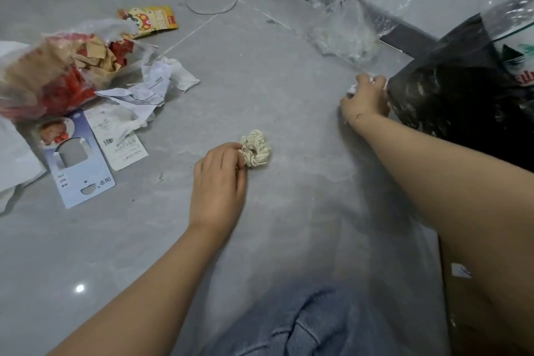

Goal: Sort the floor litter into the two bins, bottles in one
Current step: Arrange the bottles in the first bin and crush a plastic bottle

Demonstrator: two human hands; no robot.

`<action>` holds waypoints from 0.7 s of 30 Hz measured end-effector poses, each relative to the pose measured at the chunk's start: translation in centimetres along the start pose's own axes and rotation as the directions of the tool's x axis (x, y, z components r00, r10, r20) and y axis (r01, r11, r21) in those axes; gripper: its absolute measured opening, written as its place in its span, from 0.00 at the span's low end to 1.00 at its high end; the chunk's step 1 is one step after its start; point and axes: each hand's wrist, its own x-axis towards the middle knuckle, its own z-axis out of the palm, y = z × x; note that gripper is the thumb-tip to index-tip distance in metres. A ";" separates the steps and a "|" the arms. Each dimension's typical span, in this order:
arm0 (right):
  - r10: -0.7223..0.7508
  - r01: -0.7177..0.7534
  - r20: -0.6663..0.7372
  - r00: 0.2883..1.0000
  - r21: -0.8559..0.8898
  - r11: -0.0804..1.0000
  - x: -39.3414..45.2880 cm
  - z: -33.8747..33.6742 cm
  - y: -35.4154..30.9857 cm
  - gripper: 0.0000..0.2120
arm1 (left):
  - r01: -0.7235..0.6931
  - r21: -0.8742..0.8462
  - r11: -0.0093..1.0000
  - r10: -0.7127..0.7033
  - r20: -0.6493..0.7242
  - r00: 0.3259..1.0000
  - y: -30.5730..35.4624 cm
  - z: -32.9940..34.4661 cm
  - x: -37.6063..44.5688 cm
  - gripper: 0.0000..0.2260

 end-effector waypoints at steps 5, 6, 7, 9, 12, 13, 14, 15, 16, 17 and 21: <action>-0.219 0.219 0.015 0.976 -0.118 0.969 -0.1 0.6 0.8 0.16 | 0.005 0.007 1.000 -0.005 0.001 1.000 0.1 0.0 0.1 0.07; -0.265 0.266 0.022 0.964 -0.133 0.955 -0.3 0.7 0.7 0.16 | 0.001 0.010 1.000 -0.001 0.002 1.000 0.1 -0.1 0.1 0.07; -0.295 0.297 0.030 0.955 -0.130 0.946 -0.5 0.7 0.5 0.15 | -0.001 0.011 1.000 0.001 0.005 1.000 0.1 -0.1 0.1 0.07; -0.328 0.329 0.028 0.944 -0.074 0.941 -0.8 0.5 -0.1 0.15 | 0.002 0.014 1.000 -0.002 0.013 1.000 0.2 -0.1 0.1 0.07; -0.315 0.319 -0.066 0.947 0.085 0.944 -0.6 -0.7 -2.3 0.23 | 0.010 0.020 1.000 -0.011 0.020 1.000 0.2 -0.2 0.0 0.07; -0.280 0.293 -0.100 0.955 0.160 0.943 -0.2 -1.3 -3.2 0.29 | 0.011 0.020 1.000 -0.012 0.021 1.000 0.2 -0.2 0.1 0.08; -0.231 0.253 -0.119 0.966 0.226 0.941 0.4 -1.9 -3.9 0.36 | 0.011 0.020 1.000 -0.012 0.023 1.000 0.3 -0.2 0.1 0.08; -0.177 0.203 -0.120 0.977 0.266 0.942 1.1 -2.5 -4.5 0.42 | 0.012 0.019 1.000 -0.013 0.025 1.000 0.3 -0.3 0.1 0.08; -0.130 0.154 -0.105 0.986 0.277 0.948 1.9 -3.1 -4.9 0.46 | 0.012 0.019 1.000 -0.013 0.026 1.000 0.4 -0.3 0.1 0.08; -0.085 0.103 -0.078 0.993 0.271 0.957 2.5 -3.6 -5.1 0.49 | 0.013 0.019 1.000 -0.014 0.028 1.000 0.4 -0.4 0.1 0.08; 0.059 -0.065 0.038 0.998 0.170 0.983 5.1 -4.1 -4.5 0.45 | 0.020 0.022 1.000 -0.021 0.036 0.999 0.5 -0.4 0.1 0.08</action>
